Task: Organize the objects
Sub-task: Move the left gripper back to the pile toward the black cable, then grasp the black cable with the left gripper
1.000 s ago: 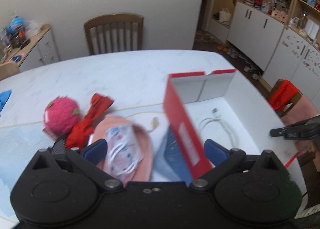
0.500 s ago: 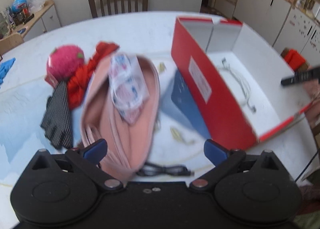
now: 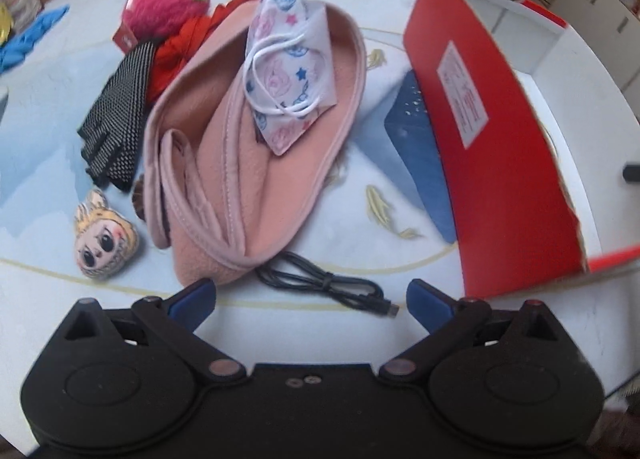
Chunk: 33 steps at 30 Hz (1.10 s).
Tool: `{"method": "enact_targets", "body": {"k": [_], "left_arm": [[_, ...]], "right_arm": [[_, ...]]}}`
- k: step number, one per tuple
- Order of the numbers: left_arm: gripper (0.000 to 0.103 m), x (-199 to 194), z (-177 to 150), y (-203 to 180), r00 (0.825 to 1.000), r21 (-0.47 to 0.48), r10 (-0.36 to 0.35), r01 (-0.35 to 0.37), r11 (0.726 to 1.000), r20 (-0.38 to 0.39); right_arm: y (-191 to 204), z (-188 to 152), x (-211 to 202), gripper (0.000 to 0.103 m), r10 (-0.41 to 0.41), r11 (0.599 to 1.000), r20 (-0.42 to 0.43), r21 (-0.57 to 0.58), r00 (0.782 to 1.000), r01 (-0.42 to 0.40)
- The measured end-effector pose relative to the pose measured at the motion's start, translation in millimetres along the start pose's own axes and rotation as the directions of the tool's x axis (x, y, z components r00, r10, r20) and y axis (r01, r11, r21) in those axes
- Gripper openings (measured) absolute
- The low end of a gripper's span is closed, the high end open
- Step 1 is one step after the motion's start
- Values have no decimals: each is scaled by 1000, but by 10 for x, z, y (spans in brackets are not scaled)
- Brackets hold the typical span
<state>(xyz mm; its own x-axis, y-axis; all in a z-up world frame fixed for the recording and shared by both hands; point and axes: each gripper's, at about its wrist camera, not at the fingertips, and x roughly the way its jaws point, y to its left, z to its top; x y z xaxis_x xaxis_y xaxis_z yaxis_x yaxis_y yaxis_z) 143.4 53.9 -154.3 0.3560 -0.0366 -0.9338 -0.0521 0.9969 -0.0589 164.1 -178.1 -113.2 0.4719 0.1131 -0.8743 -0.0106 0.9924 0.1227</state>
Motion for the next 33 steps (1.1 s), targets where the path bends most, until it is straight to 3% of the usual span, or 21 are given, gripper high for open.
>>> {"method": "enact_targets", "body": {"k": [6, 11, 15, 18, 21, 26, 33], "left_arm": [[89, 139, 70, 89, 999, -119, 3, -9, 993, -51], [82, 102, 32, 81, 999, -89, 23, -27, 996, -43], [77, 65, -50, 41, 996, 3, 74, -74, 997, -53], [73, 11, -130, 83, 997, 23, 65, -63, 998, -52], [60, -63, -211, 135, 998, 44, 57, -55, 997, -40], [23, -167, -291, 260, 998, 33, 54, -52, 998, -33], [12, -228, -377, 363, 999, -39, 21, -22, 999, -32]], "right_arm": [[-1, -2, 22, 2, 2, 1000, -4, -6, 1000, -2], [-11, 2, 35, 2, 7, 1000, -6, -7, 1000, -7], [-11, -3, 51, 2, 8, 1000, -10, -12, 1000, -8], [-13, -10, 64, 2, 9, 1000, -13, -13, 1000, -9], [-18, -16, 75, 2, 11, 1000, -17, -16, 1000, -12], [-14, -34, 100, 2, 11, 1000, -24, -22, 1000, -12], [-18, -35, 106, 2, 14, 1000, -25, -28, 1000, -14]]}}
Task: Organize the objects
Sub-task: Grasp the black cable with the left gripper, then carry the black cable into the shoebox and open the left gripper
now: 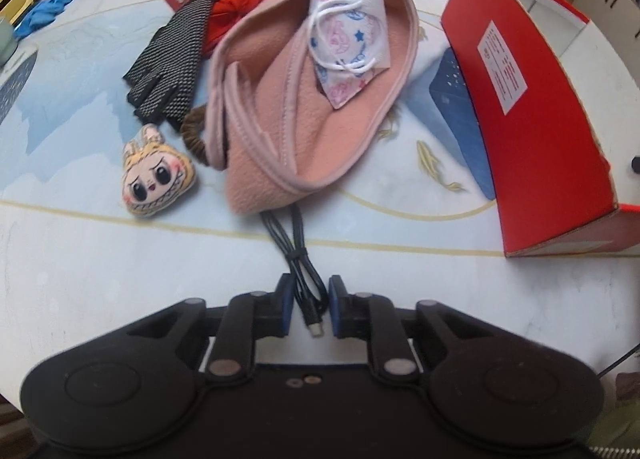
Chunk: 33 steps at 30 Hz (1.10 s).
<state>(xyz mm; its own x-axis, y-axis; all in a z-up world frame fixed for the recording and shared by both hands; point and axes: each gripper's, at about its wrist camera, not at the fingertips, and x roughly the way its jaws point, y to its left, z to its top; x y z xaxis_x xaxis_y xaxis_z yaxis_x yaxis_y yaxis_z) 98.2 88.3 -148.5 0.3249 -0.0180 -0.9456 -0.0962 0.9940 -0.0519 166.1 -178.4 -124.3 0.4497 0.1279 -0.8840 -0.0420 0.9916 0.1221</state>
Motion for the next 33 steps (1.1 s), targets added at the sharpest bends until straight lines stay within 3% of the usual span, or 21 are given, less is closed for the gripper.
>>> {"method": "enact_targets", "body": {"k": [8, 17, 25, 33], "left_arm": [[10, -241, -34, 129, 1000, -42, -18, 19, 999, 26], [10, -729, -33, -30, 990, 41, -107, 104, 994, 96], [9, -1082, 170, -166, 968, 99, -173, 157, 983, 182], [9, -1301, 502, -359, 930, 150, -239, 204, 967, 279]], "right_arm": [[-6, -5, 1, 2, 6, 1000, 0, -3, 1000, -6], [-20, -20, -2, 2, 15, 1000, 3, -7, 1000, -15], [-23, -22, -4, 2, 20, 1000, 6, -2, 1000, -20], [-30, -25, 4, 2, 22, 1000, 8, -1, 1000, -22]]}}
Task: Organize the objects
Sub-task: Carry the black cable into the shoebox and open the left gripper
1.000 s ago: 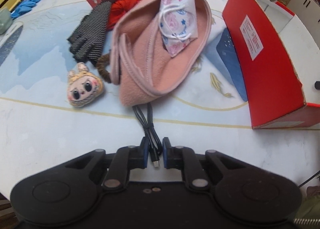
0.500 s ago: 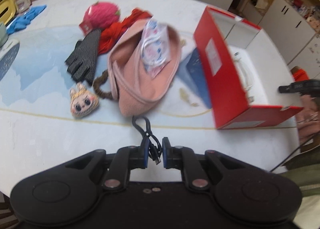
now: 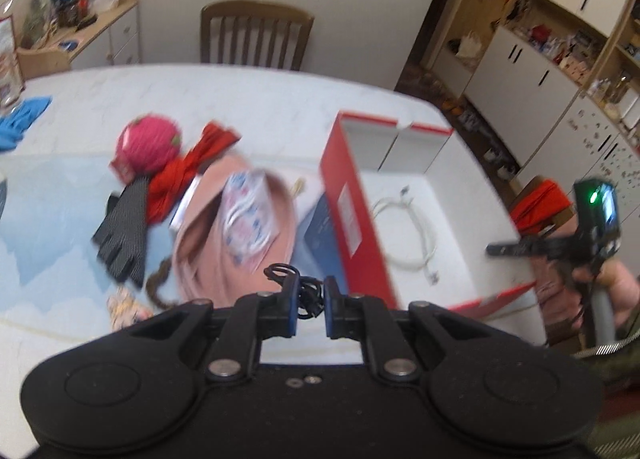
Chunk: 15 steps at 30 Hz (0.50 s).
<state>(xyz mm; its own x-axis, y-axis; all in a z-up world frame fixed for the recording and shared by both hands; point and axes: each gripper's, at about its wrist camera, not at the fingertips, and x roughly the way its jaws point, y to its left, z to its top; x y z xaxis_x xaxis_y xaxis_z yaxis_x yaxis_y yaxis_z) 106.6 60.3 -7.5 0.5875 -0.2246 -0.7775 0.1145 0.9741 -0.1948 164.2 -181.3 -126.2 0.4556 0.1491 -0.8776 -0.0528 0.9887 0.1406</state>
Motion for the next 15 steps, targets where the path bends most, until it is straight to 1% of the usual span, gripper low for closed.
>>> {"method": "enact_targets", "body": {"k": [5, 9, 12, 15], "left_arm": [[9, -57, 349, -177, 997, 67, -23, 18, 998, 79], [9, -83, 623, -363, 991, 139, -45, 27, 990, 129], [9, -11, 773, -539, 987, 195, -67, 38, 980, 145], [9, 158, 851, -722, 988, 248, -84, 48, 968, 133]], "right_arm": [[5, 8, 8, 2, -2, 1000, -1, -3, 1000, 2], [9, 12, 9, 2, -3, 1000, 0, -4, 1000, 3], [10, 19, 11, 2, -3, 1000, 0, -3, 1000, 3], [12, 25, 15, 2, -3, 1000, -2, 1, 1000, 3]]}}
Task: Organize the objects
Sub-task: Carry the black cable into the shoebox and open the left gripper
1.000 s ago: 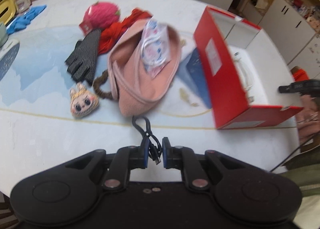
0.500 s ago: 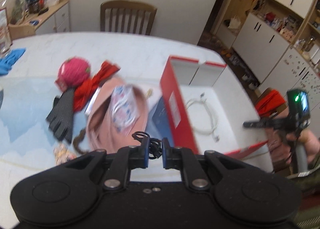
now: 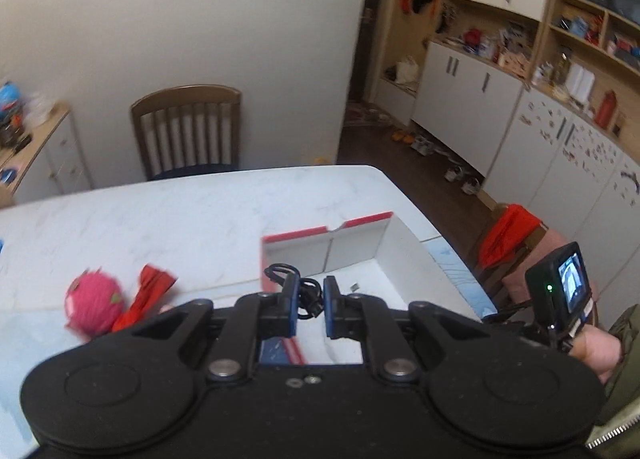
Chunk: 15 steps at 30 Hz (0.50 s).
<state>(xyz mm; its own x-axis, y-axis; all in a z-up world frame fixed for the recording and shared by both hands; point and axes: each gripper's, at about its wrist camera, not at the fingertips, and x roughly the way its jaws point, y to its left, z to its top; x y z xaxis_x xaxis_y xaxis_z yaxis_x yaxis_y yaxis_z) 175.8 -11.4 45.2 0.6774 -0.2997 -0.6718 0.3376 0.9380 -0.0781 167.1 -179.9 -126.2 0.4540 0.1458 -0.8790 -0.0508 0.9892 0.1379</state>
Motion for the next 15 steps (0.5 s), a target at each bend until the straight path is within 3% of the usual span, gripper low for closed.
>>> {"method": "enact_targets", "body": {"k": [9, 15], "left_arm": [[9, 797, -1, -427, 997, 108, -37, 45, 993, -69], [9, 1194, -56, -572, 999, 182, -2, 11, 983, -48]], "right_arm": [[-3, 2, -2, 2, 2, 1000, -1, 4, 1000, -2], [-5, 1, 3, 2, 2, 1000, -3, 7, 1000, -2]]}}
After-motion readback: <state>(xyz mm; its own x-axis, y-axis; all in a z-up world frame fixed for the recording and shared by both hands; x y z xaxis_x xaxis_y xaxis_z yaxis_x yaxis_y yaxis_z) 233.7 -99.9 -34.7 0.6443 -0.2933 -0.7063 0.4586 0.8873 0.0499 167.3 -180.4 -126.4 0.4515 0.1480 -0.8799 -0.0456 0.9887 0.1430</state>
